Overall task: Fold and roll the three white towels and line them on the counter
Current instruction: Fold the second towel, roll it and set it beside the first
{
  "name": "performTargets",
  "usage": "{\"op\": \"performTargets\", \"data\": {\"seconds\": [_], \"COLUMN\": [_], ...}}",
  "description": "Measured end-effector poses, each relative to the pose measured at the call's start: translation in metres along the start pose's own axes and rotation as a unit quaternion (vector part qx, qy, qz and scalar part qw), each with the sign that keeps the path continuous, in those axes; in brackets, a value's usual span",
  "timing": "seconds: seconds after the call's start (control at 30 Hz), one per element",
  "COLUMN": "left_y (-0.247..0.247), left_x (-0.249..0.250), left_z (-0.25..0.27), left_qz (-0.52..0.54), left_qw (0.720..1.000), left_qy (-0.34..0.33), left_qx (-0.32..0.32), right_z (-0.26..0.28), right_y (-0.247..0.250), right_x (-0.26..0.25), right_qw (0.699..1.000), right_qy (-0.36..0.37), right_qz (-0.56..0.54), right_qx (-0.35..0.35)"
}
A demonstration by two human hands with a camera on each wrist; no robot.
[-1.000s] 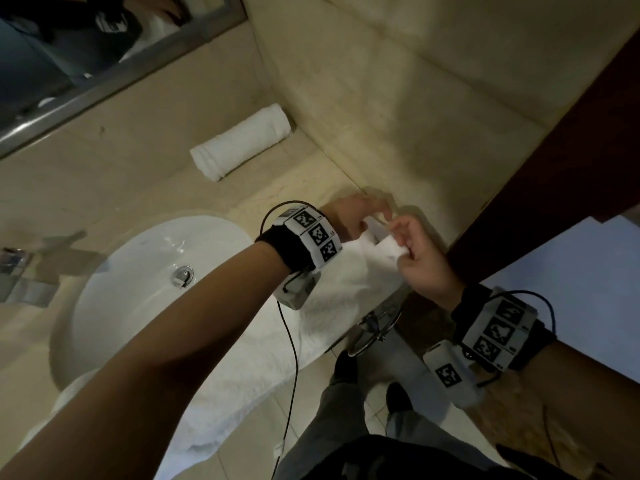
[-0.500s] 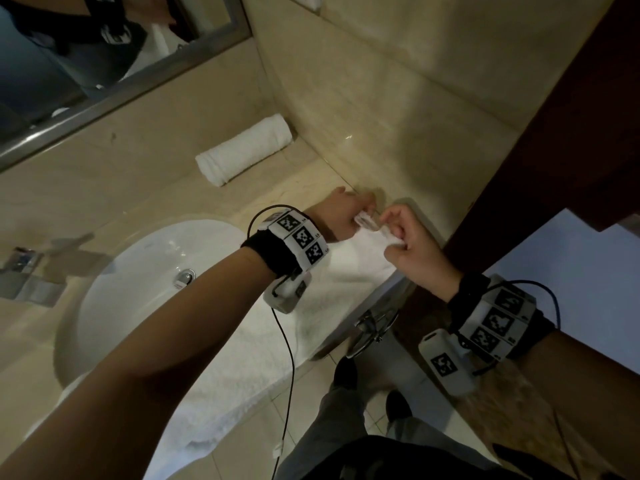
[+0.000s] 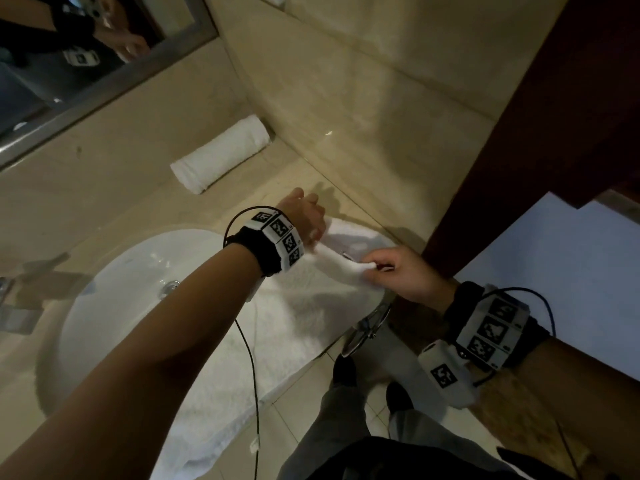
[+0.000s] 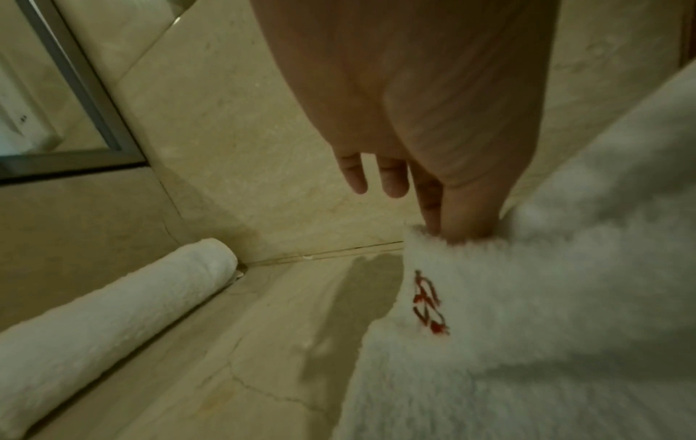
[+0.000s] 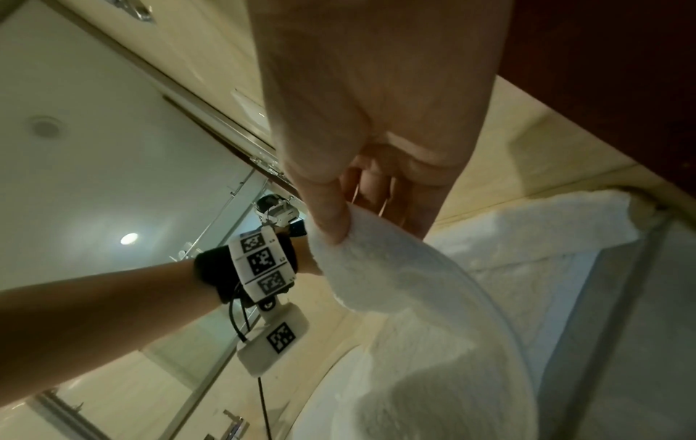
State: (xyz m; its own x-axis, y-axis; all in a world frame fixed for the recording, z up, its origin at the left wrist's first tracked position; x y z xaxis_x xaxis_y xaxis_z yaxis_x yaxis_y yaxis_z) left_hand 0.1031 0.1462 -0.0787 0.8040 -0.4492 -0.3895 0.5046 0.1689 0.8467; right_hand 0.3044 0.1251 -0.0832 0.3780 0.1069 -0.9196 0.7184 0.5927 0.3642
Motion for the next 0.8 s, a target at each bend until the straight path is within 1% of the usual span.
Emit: {"op": "performTargets", "data": {"seconds": [0.07, 0.1, 0.13, 0.17, 0.2, 0.23, 0.27, 0.3, 0.37, 0.4, 0.47, 0.5, 0.53, 0.57, 0.6, 0.63, 0.7, 0.8], "left_y": [0.004, 0.007, 0.013, 0.021, 0.025, 0.027, 0.029, 0.030, 0.038, 0.038, 0.039, 0.042, 0.047, 0.050, 0.049, 0.048, 0.049, 0.043], "left_x": [-0.003, -0.003, -0.004, -0.005, -0.007, -0.010, -0.014, -0.018, -0.024, -0.027, -0.030, -0.031, -0.031, -0.030, -0.027, -0.024, -0.018, -0.011], "left_z": [-0.004, -0.006, -0.007, -0.007, -0.005, -0.005, -0.006, -0.007, -0.009, -0.012, -0.015, -0.016, -0.016, -0.017, -0.020, -0.024, -0.031, -0.038], "left_qz": [0.003, 0.025, 0.056, 0.077, 0.076, 0.037, -0.005, -0.046, -0.117, -0.140, -0.140, -0.142, -0.142, -0.135, -0.127, -0.121, -0.110, -0.060], "left_qw": [1.000, 0.999, 0.994, 0.982, 0.967, 0.951, 0.941, 0.938, 0.937, 0.945, 0.973, 0.977, 0.977, 0.980, 0.985, 0.987, 0.989, 0.996], "left_qy": [-0.015, -0.011, -0.007, -0.014, -0.031, -0.042, -0.049, -0.052, -0.059, -0.060, -0.030, -0.010, 0.007, 0.020, 0.025, 0.025, 0.023, 0.009], "left_qx": [0.003, 0.031, 0.091, 0.172, 0.243, 0.304, 0.335, 0.341, 0.323, 0.289, 0.183, 0.157, 0.159, 0.144, 0.114, 0.098, 0.095, 0.068], "right_z": [0.000, -0.001, -0.001, -0.001, -0.002, -0.002, -0.002, -0.002, -0.001, -0.002, -0.004, -0.007, -0.010, -0.013, -0.014, -0.015, -0.013, -0.005], "right_y": [0.001, 0.001, 0.003, 0.004, 0.005, 0.007, 0.009, 0.011, 0.013, 0.013, 0.014, 0.015, 0.015, 0.016, 0.017, 0.016, 0.010, -0.003], "right_x": [0.002, 0.003, 0.005, 0.007, 0.009, 0.011, 0.013, 0.015, 0.016, 0.016, 0.017, 0.017, 0.018, 0.018, 0.018, 0.018, 0.021, 0.031], "right_qw": [1.000, 1.000, 1.000, 1.000, 1.000, 1.000, 1.000, 1.000, 0.999, 0.999, 0.993, 0.989, 0.986, 0.984, 0.984, 0.986, 0.988, 0.978], "right_qy": [0.006, 0.007, 0.008, 0.009, 0.009, 0.004, -0.002, -0.008, -0.013, -0.015, -0.029, -0.038, -0.045, -0.049, -0.049, -0.050, -0.043, -0.033], "right_qz": [-0.012, -0.015, -0.011, -0.003, 0.007, 0.016, 0.021, 0.025, 0.035, 0.032, 0.022, 0.022, 0.025, 0.032, 0.042, 0.063, 0.124, 0.207], "right_qx": [-0.021, -0.023, -0.023, -0.023, -0.023, -0.019, -0.015, -0.012, 0.012, 0.039, 0.110, 0.140, 0.161, 0.169, 0.165, 0.147, 0.083, -0.003]}}
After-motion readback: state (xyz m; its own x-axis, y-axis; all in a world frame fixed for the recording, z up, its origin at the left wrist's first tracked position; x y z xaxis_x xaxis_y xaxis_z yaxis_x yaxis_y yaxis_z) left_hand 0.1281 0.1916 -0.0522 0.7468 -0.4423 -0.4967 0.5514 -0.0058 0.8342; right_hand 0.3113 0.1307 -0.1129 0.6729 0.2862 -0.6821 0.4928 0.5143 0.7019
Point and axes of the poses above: each hand's wrist, its own z-axis away from the middle knuckle, its own y-axis out of the back of the hand, x = y × z, the point moved 2 cm from there along -z, towards the middle knuckle, and after that the axes turned 14 degrees about x, right-handed, at the moved point
